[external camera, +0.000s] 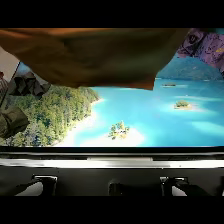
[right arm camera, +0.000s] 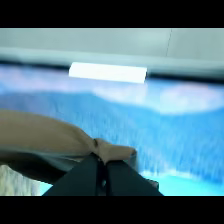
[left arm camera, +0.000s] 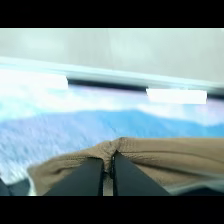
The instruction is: Fold the clothes and pants, and hang the long-sleeved shirts on hangers.
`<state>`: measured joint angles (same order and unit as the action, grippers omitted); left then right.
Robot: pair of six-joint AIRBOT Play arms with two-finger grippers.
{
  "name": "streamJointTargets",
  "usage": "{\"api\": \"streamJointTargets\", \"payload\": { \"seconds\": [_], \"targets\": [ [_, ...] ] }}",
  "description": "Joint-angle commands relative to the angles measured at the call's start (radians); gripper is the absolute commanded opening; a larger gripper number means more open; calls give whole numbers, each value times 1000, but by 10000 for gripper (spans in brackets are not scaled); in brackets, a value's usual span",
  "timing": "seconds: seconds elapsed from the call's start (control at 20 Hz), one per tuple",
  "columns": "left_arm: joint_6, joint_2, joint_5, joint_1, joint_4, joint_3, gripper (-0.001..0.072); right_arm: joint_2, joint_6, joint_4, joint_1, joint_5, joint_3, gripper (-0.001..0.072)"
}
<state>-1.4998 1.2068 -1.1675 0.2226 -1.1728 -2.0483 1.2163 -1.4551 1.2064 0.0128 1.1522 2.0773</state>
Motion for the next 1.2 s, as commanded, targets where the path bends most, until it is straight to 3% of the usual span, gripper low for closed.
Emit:
{"api": "streamJointTargets", "payload": {
  "seconds": [0.0, 0.3, 0.55, 0.8, 0.9, 1.15],
  "targets": [
    [-66, -231, 34, -3, -135, 48, 17, -185, -81, 41, -5, 53, 45, 24],
    [-116, -423, 30, -4, -167, 125, 17, -283, -185, 77, -5, 156, 42, 24],
    [-92, -327, -87, -9, -132, 164, 17, -195, -215, 133, -5, 185, -52, 24],
    [-27, -41, -132, -78, -126, 298, 17, 72, -223, 177, -5, 241, -161, 24],
    [11, 138, -108, -106, -126, 318, 18, 230, -160, 175, -5, 257, -164, 24],
    [39, 566, 167, -143, -119, 273, 17, 572, -155, 166, 33, 51, -163, 24]
  ]
}}
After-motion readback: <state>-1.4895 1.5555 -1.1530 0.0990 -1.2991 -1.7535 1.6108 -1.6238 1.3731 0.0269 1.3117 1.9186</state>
